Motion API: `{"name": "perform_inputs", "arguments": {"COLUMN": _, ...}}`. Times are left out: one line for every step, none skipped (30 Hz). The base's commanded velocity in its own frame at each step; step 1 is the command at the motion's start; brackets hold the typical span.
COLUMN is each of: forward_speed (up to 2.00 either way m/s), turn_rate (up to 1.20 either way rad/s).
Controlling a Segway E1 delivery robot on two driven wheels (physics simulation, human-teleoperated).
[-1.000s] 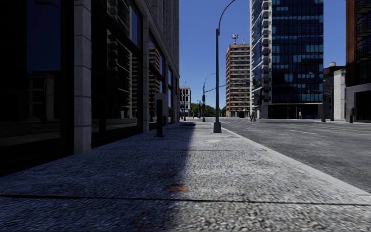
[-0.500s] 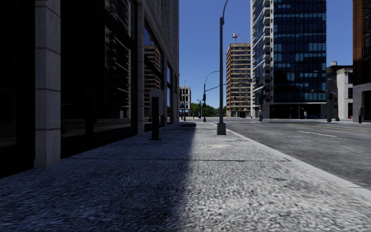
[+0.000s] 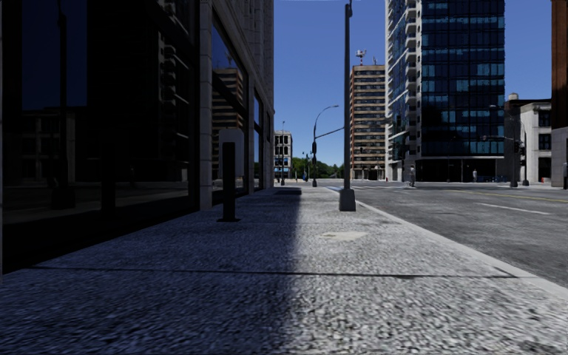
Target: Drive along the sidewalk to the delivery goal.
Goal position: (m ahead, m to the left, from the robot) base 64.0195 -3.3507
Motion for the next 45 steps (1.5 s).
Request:
{"name": "perform_inputs", "arguments": {"forward_speed": 2.00, "turn_rate": 0.00}}
{"name": "perform_inputs", "arguments": {"forward_speed": 2.00, "turn_rate": 0.00}}
{"name": "perform_inputs", "arguments": {"forward_speed": 2.00, "turn_rate": 0.00}}
{"name": "perform_inputs", "arguments": {"forward_speed": 2.00, "turn_rate": 0.00}}
{"name": "perform_inputs", "arguments": {"forward_speed": 2.00, "turn_rate": 0.00}}
{"name": "perform_inputs", "arguments": {"forward_speed": 2.00, "turn_rate": 0.00}}
{"name": "perform_inputs", "arguments": {"forward_speed": 2.00, "turn_rate": 0.00}}
{"name": "perform_inputs", "arguments": {"forward_speed": 2.00, "turn_rate": 0.00}}
{"name": "perform_inputs", "arguments": {"forward_speed": 2.00, "turn_rate": 0.00}}
{"name": "perform_inputs", "arguments": {"forward_speed": 2.00, "turn_rate": 0.00}}
{"name": "perform_inputs", "arguments": {"forward_speed": 2.00, "turn_rate": 0.00}}
{"name": "perform_inputs", "arguments": {"forward_speed": 2.00, "turn_rate": 0.00}}
{"name": "perform_inputs", "arguments": {"forward_speed": 2.00, "turn_rate": 0.00}}
{"name": "perform_inputs", "arguments": {"forward_speed": 2.00, "turn_rate": 0.00}}
{"name": "perform_inputs", "arguments": {"forward_speed": 2.00, "turn_rate": 0.00}}
{"name": "perform_inputs", "arguments": {"forward_speed": 2.00, "turn_rate": 0.00}}
{"name": "perform_inputs", "arguments": {"forward_speed": 2.00, "turn_rate": 0.00}}
{"name": "perform_inputs", "arguments": {"forward_speed": 2.00, "turn_rate": 0.00}}
{"name": "perform_inputs", "arguments": {"forward_speed": 2.00, "turn_rate": 0.00}}
{"name": "perform_inputs", "arguments": {"forward_speed": 2.00, "turn_rate": 0.00}}
{"name": "perform_inputs", "arguments": {"forward_speed": 2.00, "turn_rate": 0.00}}
{"name": "perform_inputs", "arguments": {"forward_speed": 2.00, "turn_rate": 0.00}}
{"name": "perform_inputs", "arguments": {"forward_speed": 2.00, "turn_rate": 0.00}}
{"name": "perform_inputs", "arguments": {"forward_speed": 2.00, "turn_rate": 0.00}}
{"name": "perform_inputs", "arguments": {"forward_speed": 2.00, "turn_rate": 0.00}}
{"name": "perform_inputs", "arguments": {"forward_speed": 2.00, "turn_rate": 0.00}}
{"name": "perform_inputs", "arguments": {"forward_speed": 2.00, "turn_rate": 0.00}}
{"name": "perform_inputs", "arguments": {"forward_speed": 2.00, "turn_rate": 0.00}}
{"name": "perform_inputs", "arguments": {"forward_speed": 2.00, "turn_rate": 0.00}}
{"name": "perform_inputs", "arguments": {"forward_speed": 2.00, "turn_rate": 0.00}}
{"name": "perform_inputs", "arguments": {"forward_speed": 2.00, "turn_rate": 0.00}}
{"name": "perform_inputs", "arguments": {"forward_speed": 2.00, "turn_rate": 0.00}}
{"name": "perform_inputs", "arguments": {"forward_speed": 2.00, "turn_rate": 0.00}}
{"name": "perform_inputs", "arguments": {"forward_speed": 2.00, "turn_rate": 0.00}}
{"name": "perform_inputs", "arguments": {"forward_speed": 2.00, "turn_rate": 0.00}}
{"name": "perform_inputs", "arguments": {"forward_speed": 2.00, "turn_rate": 0.00}}
{"name": "perform_inputs", "arguments": {"forward_speed": 2.00, "turn_rate": 0.00}}
{"name": "perform_inputs", "arguments": {"forward_speed": 2.00, "turn_rate": 0.00}}
{"name": "perform_inputs", "arguments": {"forward_speed": 2.00, "turn_rate": 0.00}}
{"name": "perform_inputs", "arguments": {"forward_speed": 2.00, "turn_rate": 0.00}}
{"name": "perform_inputs", "arguments": {"forward_speed": 2.00, "turn_rate": 0.00}}
{"name": "perform_inputs", "arguments": {"forward_speed": 2.00, "turn_rate": 0.00}}
{"name": "perform_inputs", "arguments": {"forward_speed": 2.00, "turn_rate": 0.00}}
{"name": "perform_inputs", "arguments": {"forward_speed": 2.00, "turn_rate": 0.00}}
{"name": "perform_inputs", "arguments": {"forward_speed": 2.00, "turn_rate": 0.00}}
